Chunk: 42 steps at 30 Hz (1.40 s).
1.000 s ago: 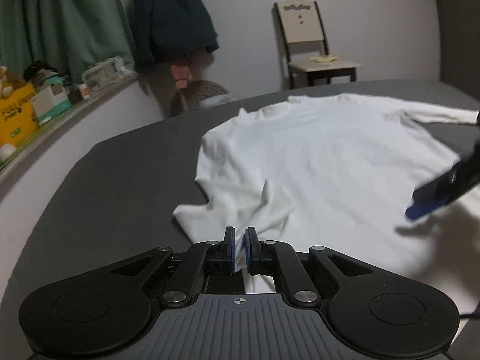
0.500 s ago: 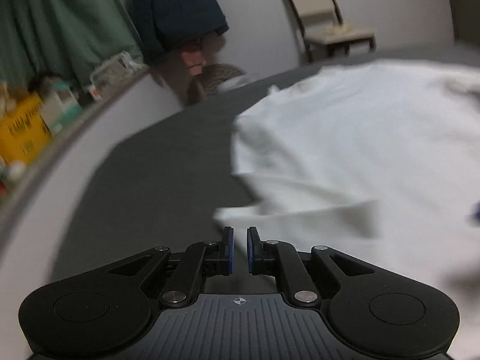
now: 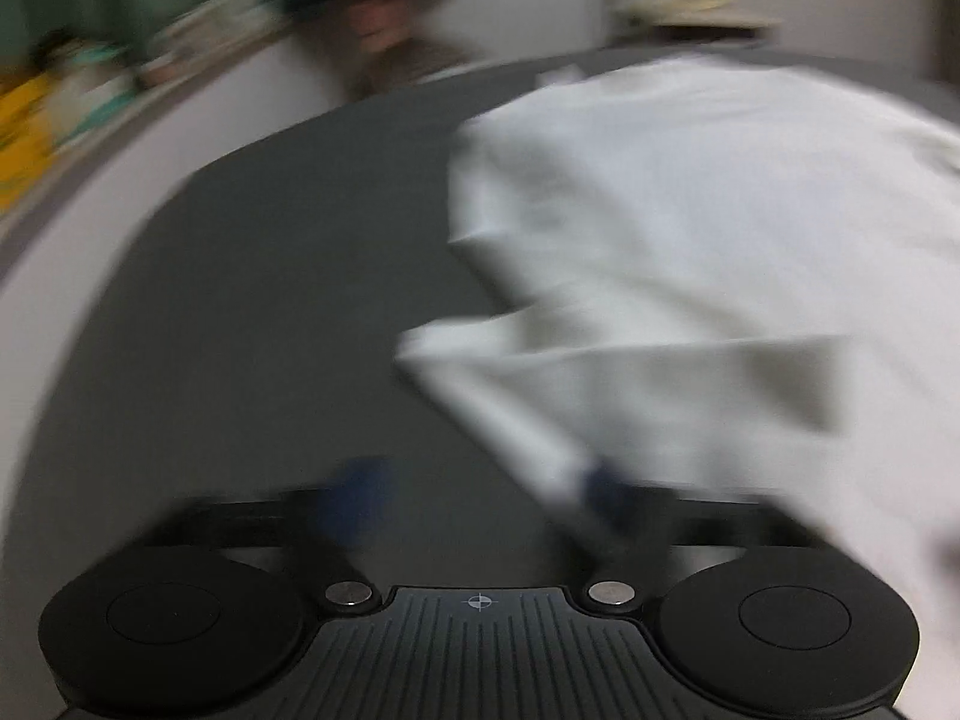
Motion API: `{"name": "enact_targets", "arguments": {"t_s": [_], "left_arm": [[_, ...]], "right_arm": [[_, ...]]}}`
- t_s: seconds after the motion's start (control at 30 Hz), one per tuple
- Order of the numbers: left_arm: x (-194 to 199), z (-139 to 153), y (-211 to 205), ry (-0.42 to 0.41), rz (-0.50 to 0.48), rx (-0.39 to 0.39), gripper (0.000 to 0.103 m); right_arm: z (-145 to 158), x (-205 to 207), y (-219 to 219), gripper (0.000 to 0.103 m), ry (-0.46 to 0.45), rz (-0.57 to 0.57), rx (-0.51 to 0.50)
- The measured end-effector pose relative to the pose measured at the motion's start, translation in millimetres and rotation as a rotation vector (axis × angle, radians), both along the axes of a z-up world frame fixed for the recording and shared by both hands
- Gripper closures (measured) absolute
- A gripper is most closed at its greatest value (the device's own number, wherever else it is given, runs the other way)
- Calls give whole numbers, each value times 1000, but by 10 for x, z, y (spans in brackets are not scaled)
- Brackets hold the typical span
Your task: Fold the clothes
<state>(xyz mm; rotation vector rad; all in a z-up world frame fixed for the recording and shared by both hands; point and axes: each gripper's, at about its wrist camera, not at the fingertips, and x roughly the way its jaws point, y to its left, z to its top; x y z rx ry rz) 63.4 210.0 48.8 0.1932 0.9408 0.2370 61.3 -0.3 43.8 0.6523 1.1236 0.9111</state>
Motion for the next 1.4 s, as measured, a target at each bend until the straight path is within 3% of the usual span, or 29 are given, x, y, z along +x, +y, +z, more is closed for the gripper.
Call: {"name": "enact_targets", "arguments": {"t_s": [0.07,0.23,0.33,0.43,0.57,0.67,0.73,0.8,0.87,0.93,1.0,1.03,1.1,1.2,1.4], "left_arm": [[10,-35,13,-4,26,-14,0],[38,-41,-165,-13,-3,72,0],[16,149,-156,-58,-120,88,0],[102,309,-124,-100,-258,159,0],[413,354,-83,10,-453,262,5],[516,298,-222,142,-676,351,29],[531,200,-339,246,-829,448,31],[537,98,-461,339,-966,531,46],[529,73,-592,371,-1034,563,56],[607,76,-676,379,-1055,555,60],[615,80,-723,396,-1064,546,71],[640,68,-755,410,-1069,539,77],[679,31,-786,433,-1066,523,100],[740,41,-739,413,-994,471,101],[562,463,-342,269,-724,369,101]], "right_arm": [[7,-8,10,25,-5,5,-6],[1,-9,-1,25,-3,5,-7],[-2,-13,-3,24,0,6,-5],[-11,-13,-4,23,2,8,-2],[-26,2,24,22,7,12,-1],[-32,19,33,22,8,16,2],[-35,27,29,22,10,17,4],[-38,26,19,22,10,18,6],[-37,22,16,21,6,20,6],[-35,18,14,21,3,21,6],[-34,19,19,21,4,22,5],[-32,16,19,21,3,22,6],[-31,13,17,21,3,22,7],[-34,12,15,21,6,22,10],[-35,-7,-8,21,14,18,13]]}}
